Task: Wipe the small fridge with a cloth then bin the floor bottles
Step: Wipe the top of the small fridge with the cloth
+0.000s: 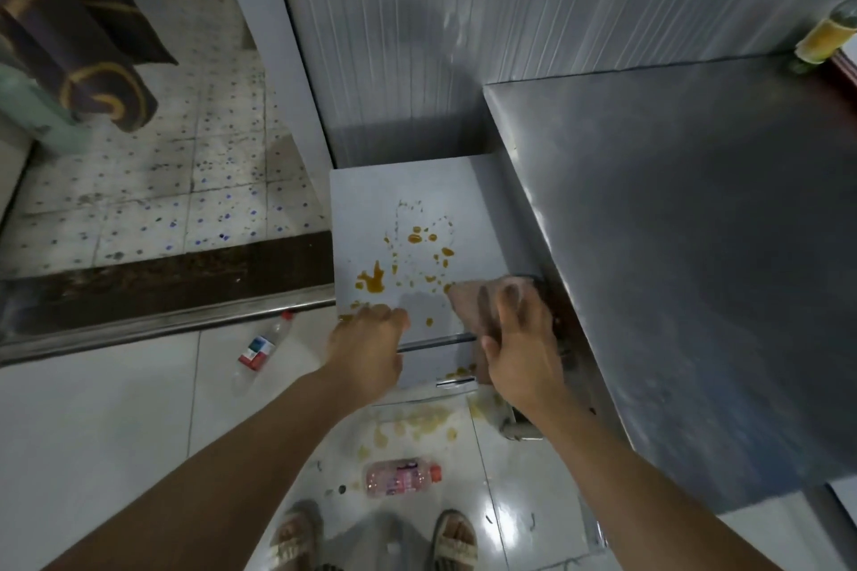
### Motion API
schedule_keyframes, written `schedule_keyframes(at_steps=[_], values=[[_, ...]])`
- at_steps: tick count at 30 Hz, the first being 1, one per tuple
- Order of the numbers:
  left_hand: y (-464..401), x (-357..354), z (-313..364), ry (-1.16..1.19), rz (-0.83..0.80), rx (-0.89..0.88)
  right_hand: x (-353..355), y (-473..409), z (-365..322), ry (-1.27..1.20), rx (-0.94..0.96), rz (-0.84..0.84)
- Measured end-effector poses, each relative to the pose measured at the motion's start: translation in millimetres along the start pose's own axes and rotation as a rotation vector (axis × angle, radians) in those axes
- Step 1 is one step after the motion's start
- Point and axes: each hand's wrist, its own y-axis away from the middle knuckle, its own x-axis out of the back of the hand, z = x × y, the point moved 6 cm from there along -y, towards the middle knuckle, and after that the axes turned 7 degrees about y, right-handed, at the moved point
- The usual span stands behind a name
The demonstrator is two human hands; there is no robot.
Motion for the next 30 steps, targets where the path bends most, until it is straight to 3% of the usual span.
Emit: schedule_keyframes(at_steps=[4,12,20,26,30], values=[[-28.2,1.0,-11.2,0.030,0.024,-0.034,-27.3,-2.7,1.2,0.169,0.143,-0.052],[-93.3,15.5,-33.8,0.038,0.118,-0.183,-34.4,-26.4,-11.6,0.084,-0.017,0.168],[-160.0,31.1,-80.4,-0.068,0.180,-0.101,-33.0,-130.4,-17.4,0.113,-0.076,0.083],[-193.5,37.3,-100.7,-0.079,0.188,-0.029,-33.9,-102.8,-15.5,0.090,-0.128,0.165],[-215.2,39.2,-108.0,-0.087,0.173,-0.029,-35.7,-136.6,-4.9,0.123,-0.135,0.094]])
